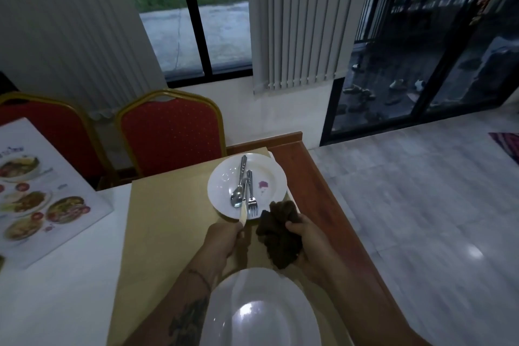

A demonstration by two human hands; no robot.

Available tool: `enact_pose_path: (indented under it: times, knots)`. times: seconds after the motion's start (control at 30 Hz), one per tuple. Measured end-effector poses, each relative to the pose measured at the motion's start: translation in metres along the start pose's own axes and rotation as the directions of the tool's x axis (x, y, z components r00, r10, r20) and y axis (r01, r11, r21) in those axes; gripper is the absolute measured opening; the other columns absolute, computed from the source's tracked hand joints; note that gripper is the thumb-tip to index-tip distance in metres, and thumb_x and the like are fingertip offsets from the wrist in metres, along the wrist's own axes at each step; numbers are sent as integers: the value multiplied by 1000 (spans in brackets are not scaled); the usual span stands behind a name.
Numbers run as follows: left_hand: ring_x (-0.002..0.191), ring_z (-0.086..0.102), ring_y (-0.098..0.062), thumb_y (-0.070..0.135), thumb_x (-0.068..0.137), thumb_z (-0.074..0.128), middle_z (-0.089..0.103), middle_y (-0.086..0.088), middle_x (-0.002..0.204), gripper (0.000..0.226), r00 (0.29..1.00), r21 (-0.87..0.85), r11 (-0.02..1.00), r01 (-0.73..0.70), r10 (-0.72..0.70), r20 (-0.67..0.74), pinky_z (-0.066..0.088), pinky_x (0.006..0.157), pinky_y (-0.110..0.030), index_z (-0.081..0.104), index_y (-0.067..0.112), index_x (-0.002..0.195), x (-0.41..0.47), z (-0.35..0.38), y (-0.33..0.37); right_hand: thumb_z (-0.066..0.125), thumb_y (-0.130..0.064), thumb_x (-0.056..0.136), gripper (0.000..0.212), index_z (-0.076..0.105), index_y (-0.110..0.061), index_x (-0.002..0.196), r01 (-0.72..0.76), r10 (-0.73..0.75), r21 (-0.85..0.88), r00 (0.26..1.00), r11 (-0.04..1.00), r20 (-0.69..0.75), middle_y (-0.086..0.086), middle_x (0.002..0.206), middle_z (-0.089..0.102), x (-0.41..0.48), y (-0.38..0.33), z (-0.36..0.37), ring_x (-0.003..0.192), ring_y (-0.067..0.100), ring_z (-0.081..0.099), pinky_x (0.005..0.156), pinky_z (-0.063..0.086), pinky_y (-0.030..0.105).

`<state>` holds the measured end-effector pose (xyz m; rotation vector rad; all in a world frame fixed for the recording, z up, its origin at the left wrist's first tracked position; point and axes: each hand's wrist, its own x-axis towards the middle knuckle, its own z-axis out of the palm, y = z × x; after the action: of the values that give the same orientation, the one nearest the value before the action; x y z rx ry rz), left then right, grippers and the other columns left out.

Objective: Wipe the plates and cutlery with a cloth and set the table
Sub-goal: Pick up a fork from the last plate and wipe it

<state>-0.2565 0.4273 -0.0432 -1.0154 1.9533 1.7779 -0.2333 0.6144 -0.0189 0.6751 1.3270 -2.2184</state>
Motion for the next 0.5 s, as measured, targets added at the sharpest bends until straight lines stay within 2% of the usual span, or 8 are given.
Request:
enact_pose_path:
  times: [0.07,0.17,0.27,0.33,0.4,0.5]
  knots:
    - [45,46,-15,8,84,63,55,-5,55,20,999,72,996,-49,48,18,32,45,-22,62,8,65,-14,-8,2,42,-8,103,26,63,-8,118,25,-28,48,998,999,59,20,92,74,-5,3,20,85,37,63,78,50,44]
    - [51,50,-12,5,88,58,58,-2,59,23,981,216,959,-186,169,94,39,48,-22,65,10,66,-35,-27,-1,51,-12,100,23,64,-8,119,102,-93,-98,991,990,97,19,103,74,-11,17,51,95,36,69,96,52,57]
    - [57,55,-14,6,86,55,61,1,60,27,931,369,854,-366,338,141,39,52,-24,62,16,62,-56,-50,-11,63,-12,93,17,71,-15,108,183,-169,-381,983,906,72,17,109,73,-18,37,82,97,32,71,91,58,52]
    - [57,53,-14,17,81,53,59,1,59,20,894,455,771,-445,408,183,36,51,-25,58,14,61,-68,-68,-18,66,-12,90,14,75,-17,99,242,-268,-492,963,836,18,12,102,73,-22,51,101,94,29,72,84,61,49]
    - [57,50,-13,23,78,52,59,-2,60,20,859,504,701,-506,464,217,34,52,-25,60,10,65,-75,-89,-25,67,-13,90,14,76,-19,99,306,-395,-553,918,775,-46,6,99,73,-27,57,120,91,23,70,84,61,46]
    - [58,48,-10,13,88,56,56,1,60,24,812,536,620,-573,516,272,33,54,-23,59,12,63,-81,-125,-39,66,-15,92,18,73,-20,108,367,-514,-561,849,742,-124,5,106,70,-36,55,140,95,21,66,90,58,44]
